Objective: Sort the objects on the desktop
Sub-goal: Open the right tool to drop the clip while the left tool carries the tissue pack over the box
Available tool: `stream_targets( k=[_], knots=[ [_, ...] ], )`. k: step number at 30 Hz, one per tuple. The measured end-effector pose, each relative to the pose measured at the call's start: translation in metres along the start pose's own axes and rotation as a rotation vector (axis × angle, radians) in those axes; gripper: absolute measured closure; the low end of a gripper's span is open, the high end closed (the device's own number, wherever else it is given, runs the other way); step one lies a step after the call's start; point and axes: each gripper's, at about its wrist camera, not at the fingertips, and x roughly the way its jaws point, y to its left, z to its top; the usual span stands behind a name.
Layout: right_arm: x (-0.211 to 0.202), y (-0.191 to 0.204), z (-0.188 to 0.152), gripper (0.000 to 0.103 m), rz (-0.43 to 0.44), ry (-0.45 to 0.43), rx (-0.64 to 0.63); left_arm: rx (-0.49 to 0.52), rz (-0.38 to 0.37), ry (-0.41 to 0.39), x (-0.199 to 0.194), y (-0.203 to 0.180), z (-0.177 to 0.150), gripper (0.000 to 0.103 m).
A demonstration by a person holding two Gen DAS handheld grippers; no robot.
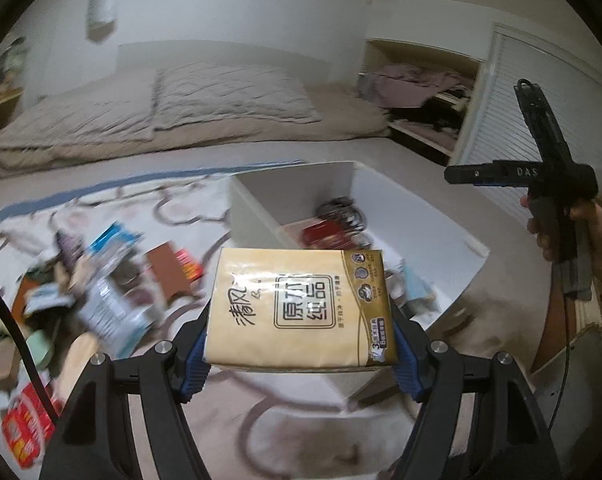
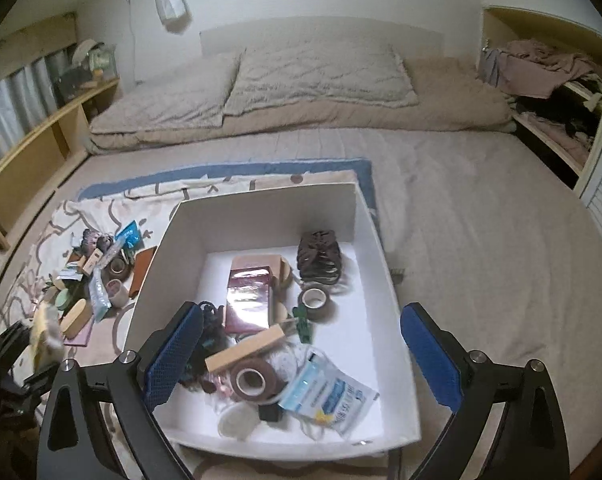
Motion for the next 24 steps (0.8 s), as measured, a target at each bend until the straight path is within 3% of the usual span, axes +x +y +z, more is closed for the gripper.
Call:
stream_targets(
  k=[9, 19, 24],
  knots=[
    [-0.003, -0.040, -0.020, 0.000, 0.004, -0.047, 0.048, 0.058, -0.074, 0.079, 0.063, -0.052, 0.042, 0.029],
    [-0.006, -0.083, -0.030, 0.000, 0.038, -0.114, 0.250, 0.172, -0.145, 0.310, 0.157, -0.115, 0.090, 0.029],
    [-0.022, -0.091, -0.025, 0.000, -0.028, -0.134, 0.328, 0.248, -0.136, 0.421, 0.191, -0.138, 0.089, 0.029]
  ],
)
